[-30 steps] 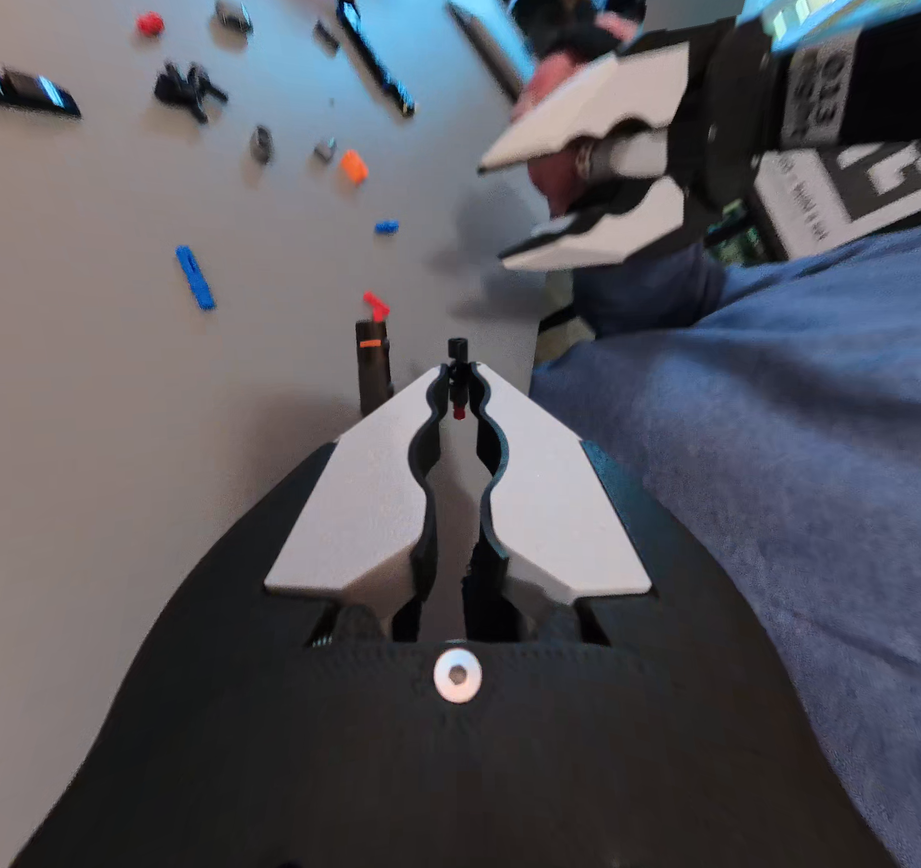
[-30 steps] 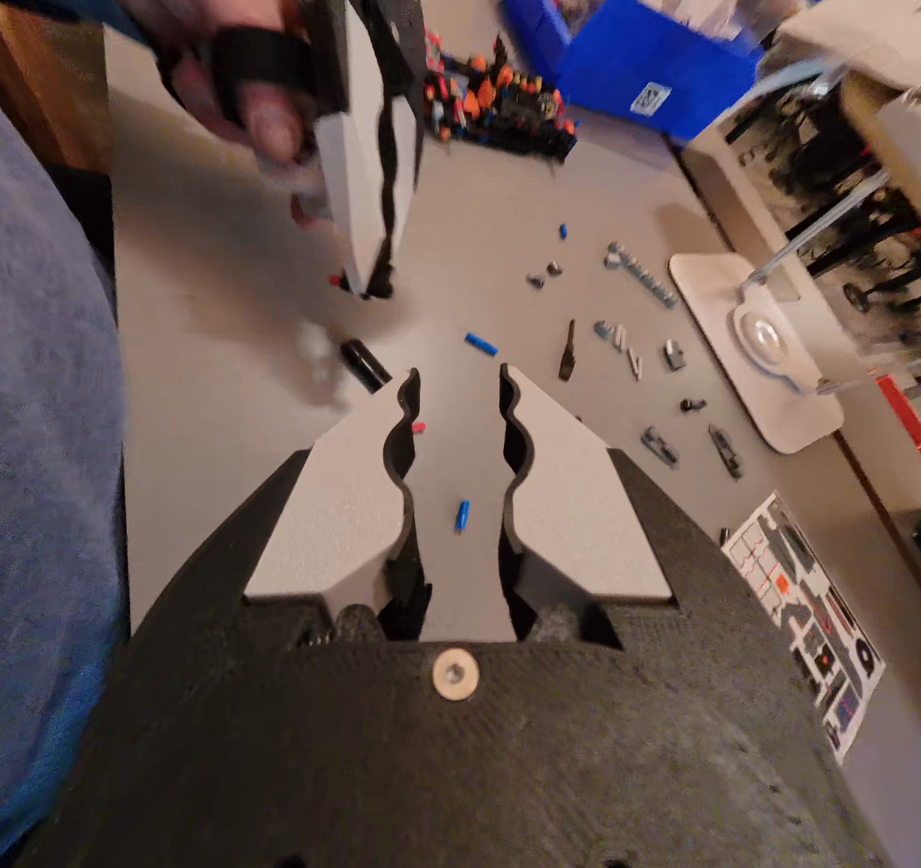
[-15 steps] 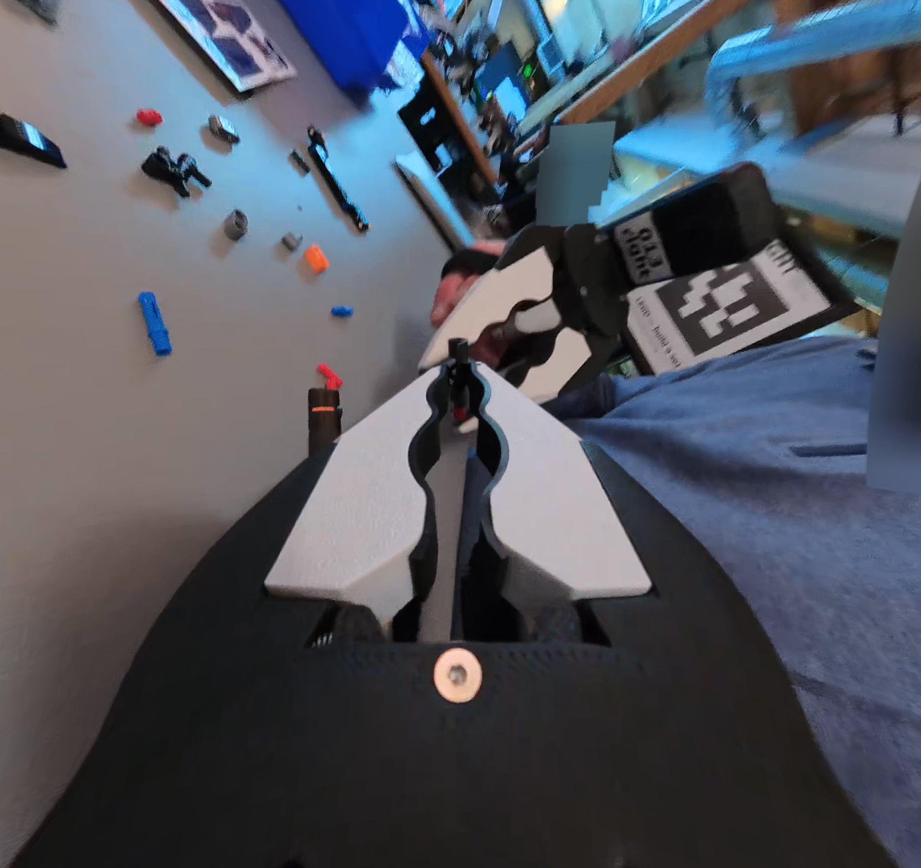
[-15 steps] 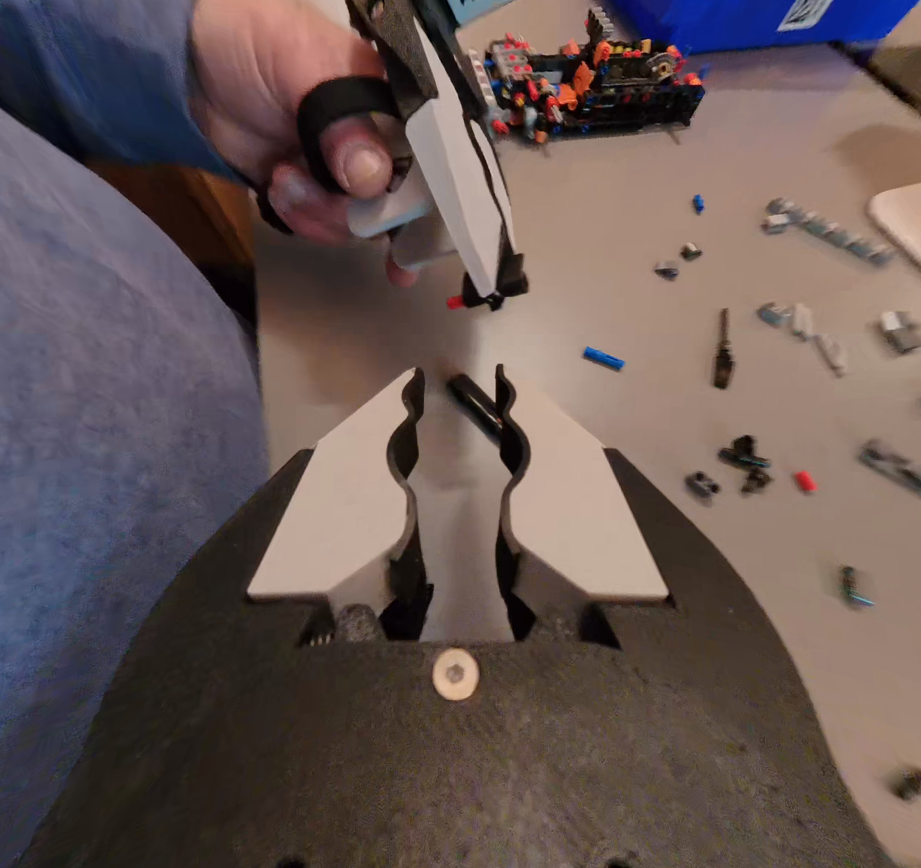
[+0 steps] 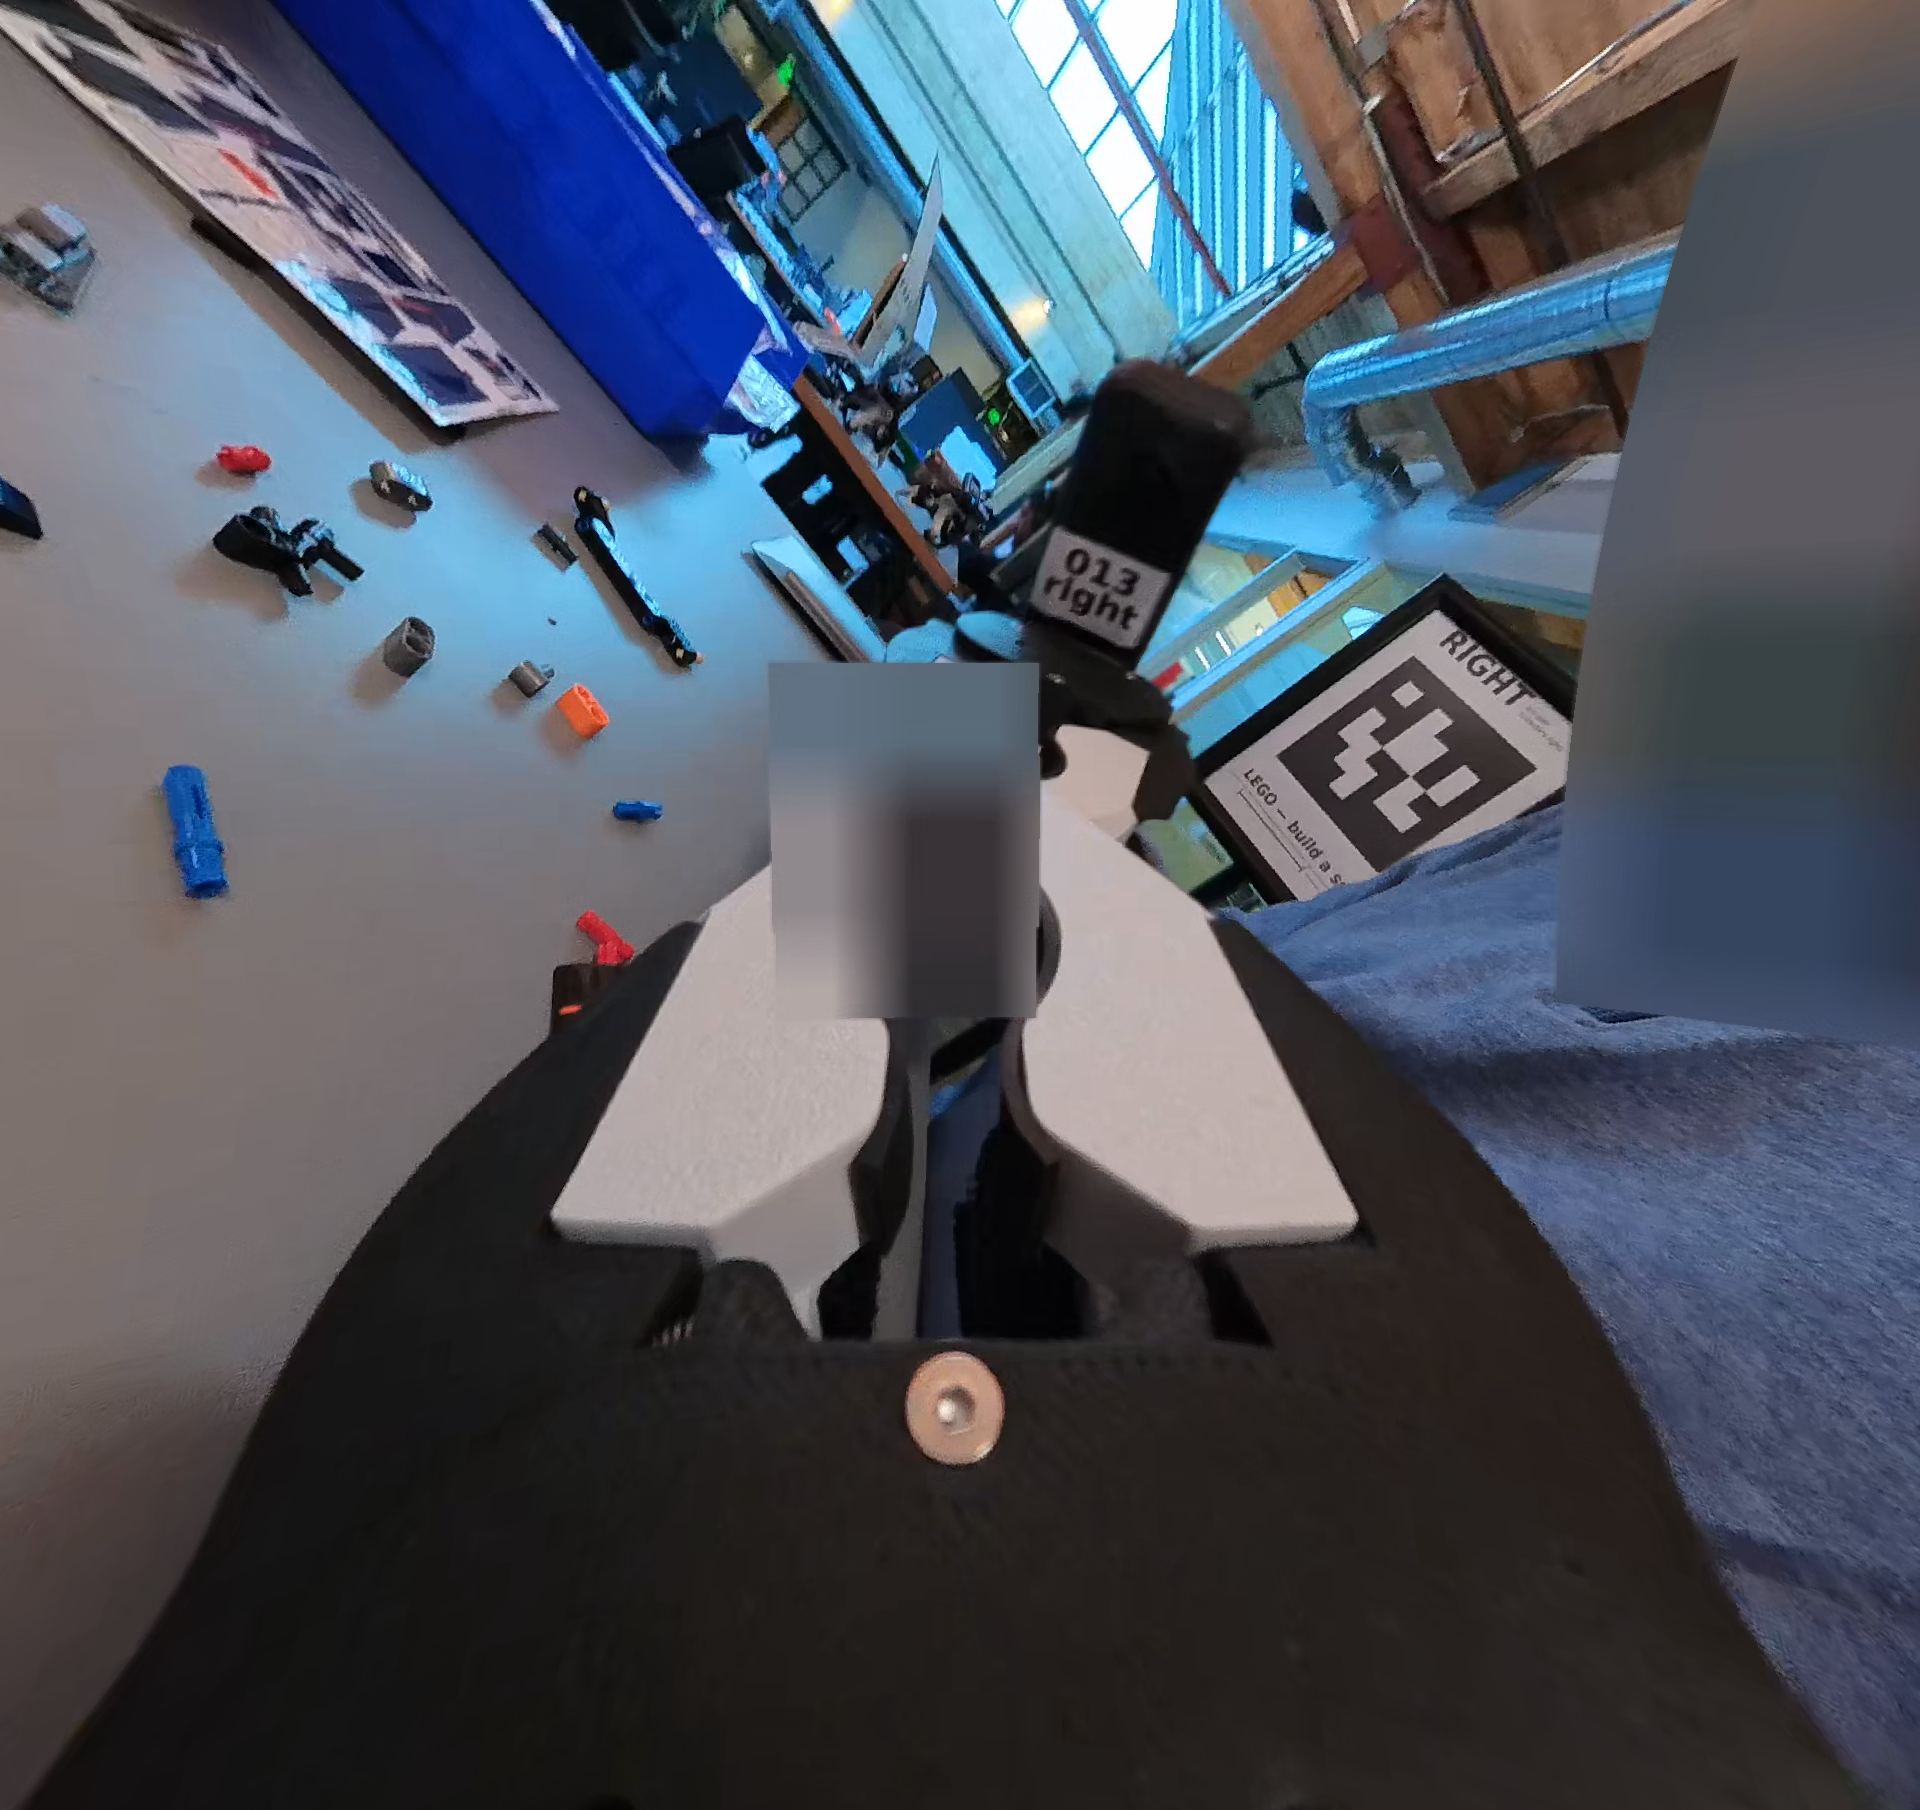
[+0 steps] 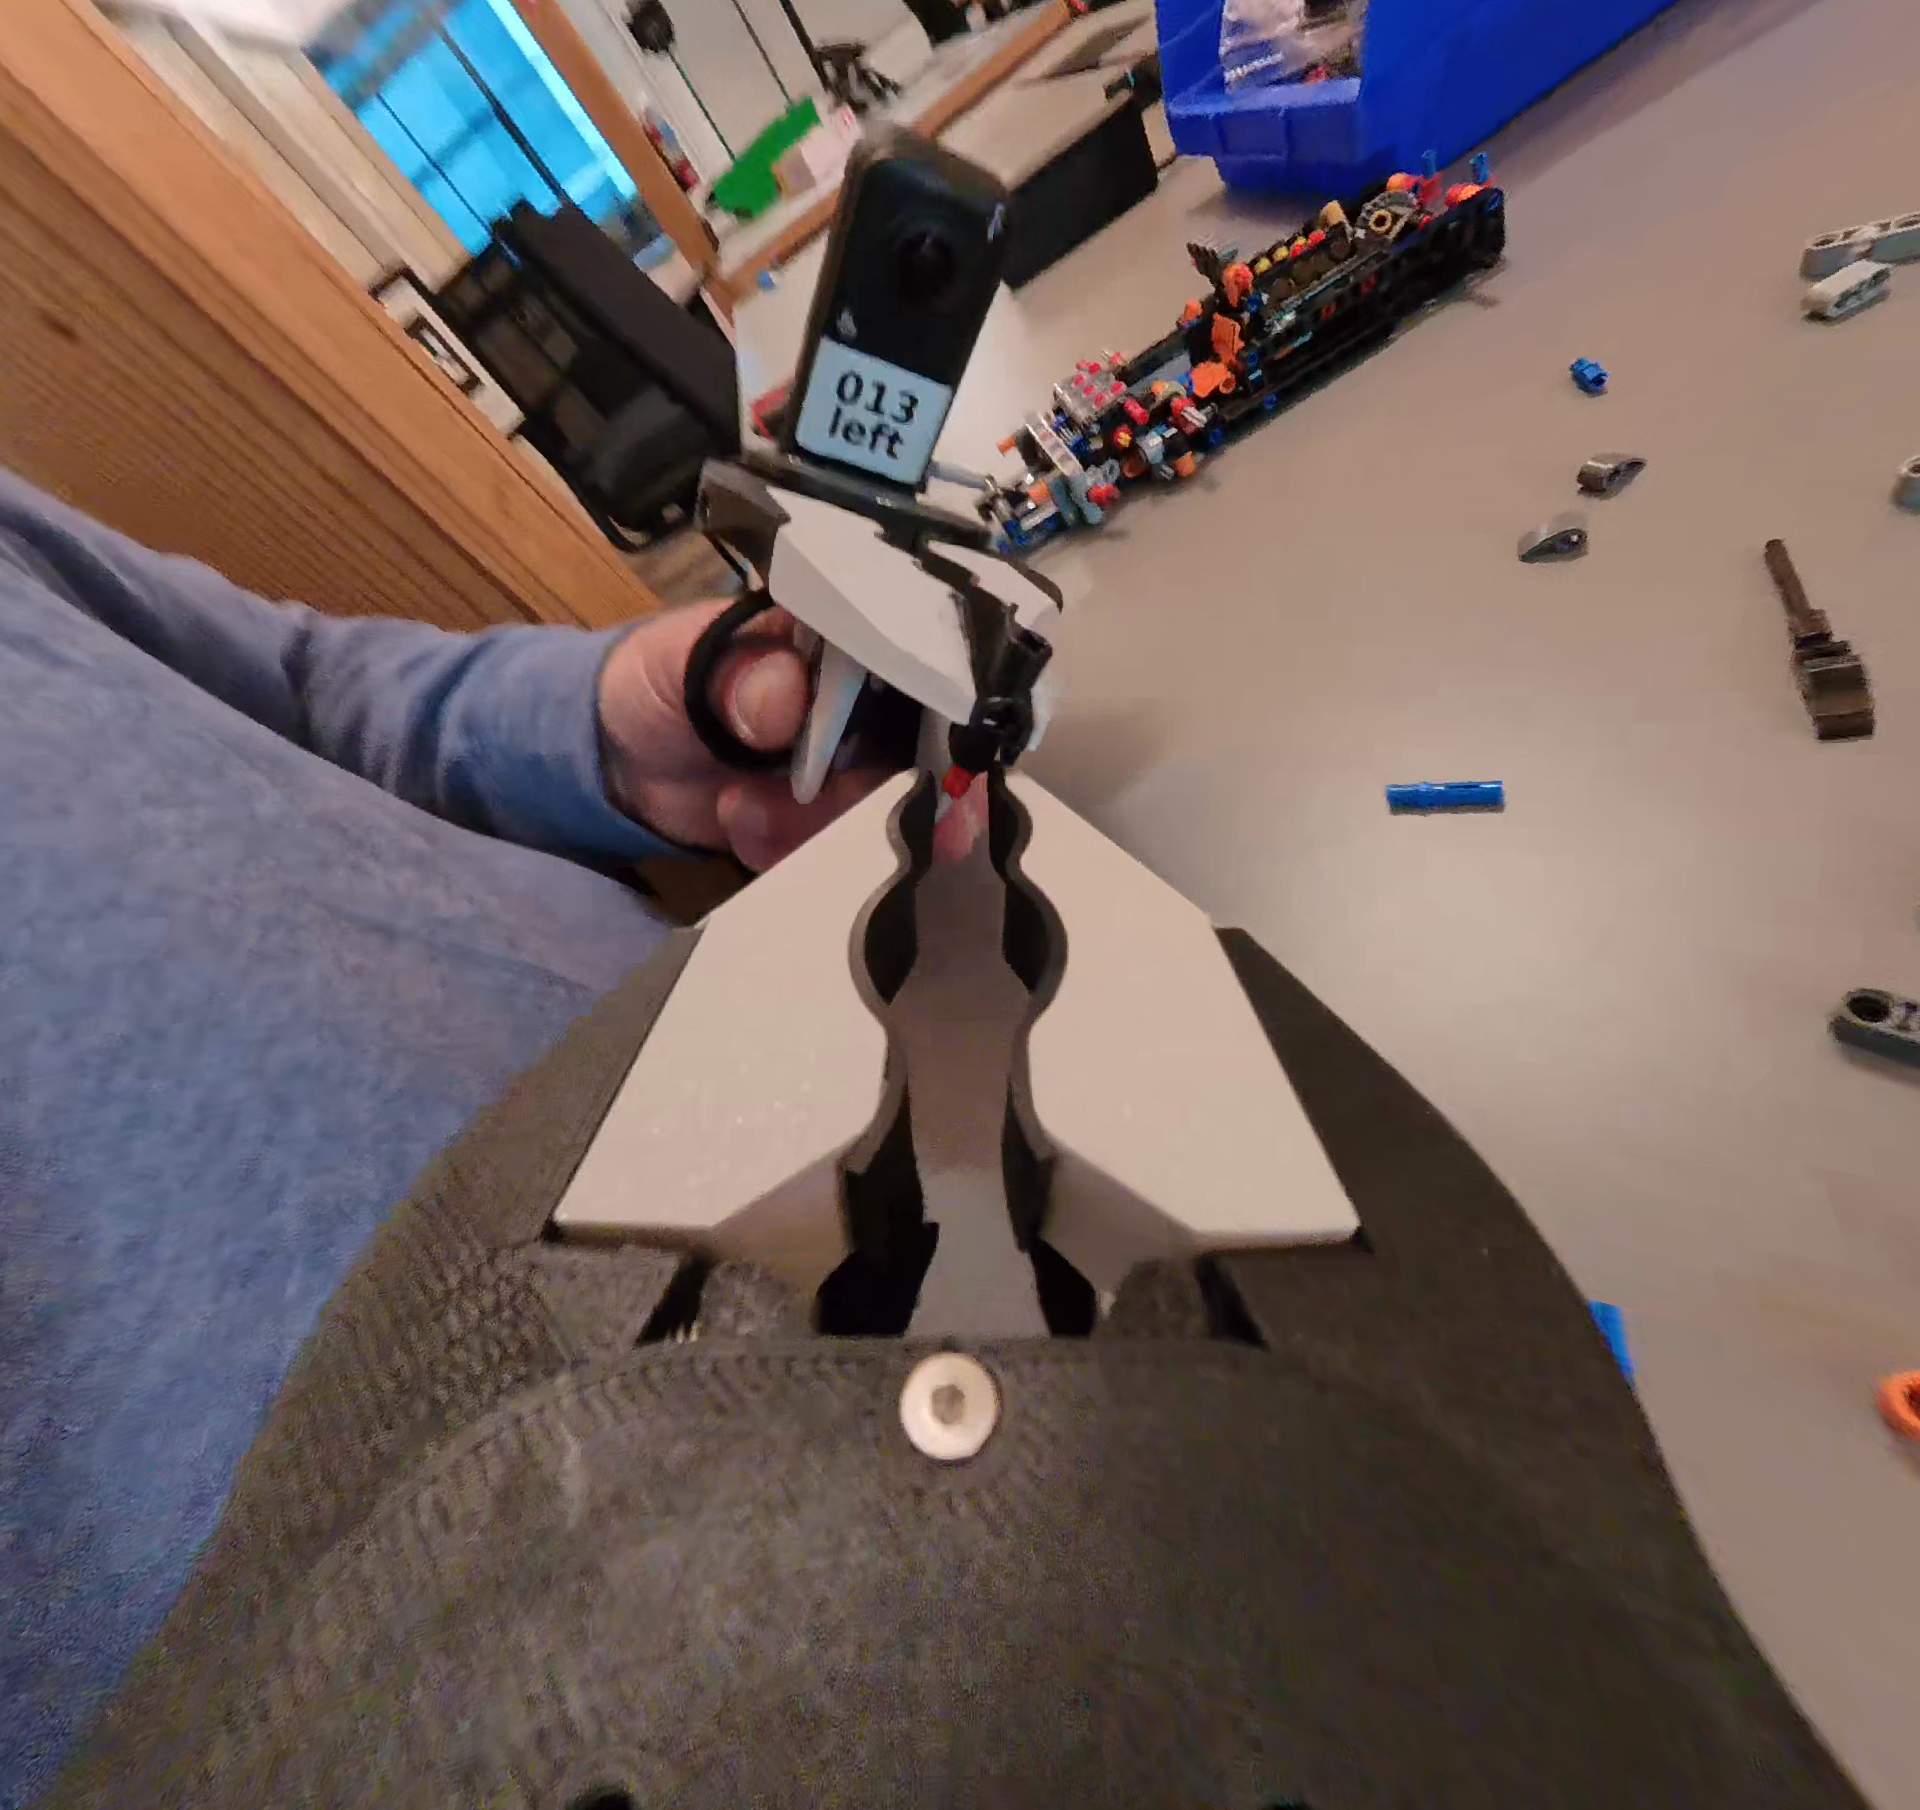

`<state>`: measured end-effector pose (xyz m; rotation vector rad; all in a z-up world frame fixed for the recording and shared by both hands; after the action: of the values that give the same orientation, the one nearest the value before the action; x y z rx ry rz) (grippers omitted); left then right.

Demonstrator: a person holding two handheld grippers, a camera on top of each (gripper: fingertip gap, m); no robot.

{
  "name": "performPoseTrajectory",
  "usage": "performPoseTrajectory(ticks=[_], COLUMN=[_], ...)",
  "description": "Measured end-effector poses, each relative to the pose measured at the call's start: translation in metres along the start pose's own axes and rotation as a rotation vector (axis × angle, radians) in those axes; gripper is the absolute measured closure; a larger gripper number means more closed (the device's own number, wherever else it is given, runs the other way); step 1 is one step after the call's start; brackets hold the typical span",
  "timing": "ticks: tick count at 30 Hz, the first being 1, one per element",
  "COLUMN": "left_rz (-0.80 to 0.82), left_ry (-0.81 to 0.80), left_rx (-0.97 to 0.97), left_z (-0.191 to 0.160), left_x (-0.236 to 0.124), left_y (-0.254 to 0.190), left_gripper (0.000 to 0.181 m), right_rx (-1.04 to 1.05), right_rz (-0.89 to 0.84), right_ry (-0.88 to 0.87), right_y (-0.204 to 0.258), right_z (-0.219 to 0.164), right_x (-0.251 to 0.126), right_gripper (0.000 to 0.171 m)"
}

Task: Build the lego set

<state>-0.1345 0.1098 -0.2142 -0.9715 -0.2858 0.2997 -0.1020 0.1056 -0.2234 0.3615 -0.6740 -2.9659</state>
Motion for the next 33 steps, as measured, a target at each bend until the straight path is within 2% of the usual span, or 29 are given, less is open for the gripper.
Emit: performPoseTrajectory(ticks=[8,15,25,33], left_rz=[-0.034,-0.048,0.016,0.027], left_ry=[-0.102,-0.098,-0.039,-0.019], left_rx=[0.083,0.117,0.2,0.203], left_z=[0.005,0.004,0.005,0.003], left_x=[0.001,0.003,0.004,0.008], left_y=[-0.011,-0.015,-0.013,-0.013], left_gripper=[0.177,0.177,0.18,0.174], right_rx=[0.119,0.007,-0.089,-0.085], right_rz=[0.112,0.09,0.027,0.038], right_ry=[-0.118,-0.05,0.03,0.053], right_y=[0.002,0.004,-0.003,-0.002], right_z=[0.009,0.012,0.011,0.007], right_x=[-0.006,-0.016,-0.028,-0.025], right_gripper=[0.17,0.171,0.171,0.171])
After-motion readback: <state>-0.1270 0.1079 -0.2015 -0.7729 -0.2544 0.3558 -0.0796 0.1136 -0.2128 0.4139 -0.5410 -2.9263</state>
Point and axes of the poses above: each gripper's, where its closed fingertips meet, x out along the fingers, z out of its top, y = z × x across the jaws, the point moved 3 cm from there along -x, back along the fingers, and after that the axes turned 5 degrees about -x, right-handed, at the moved point
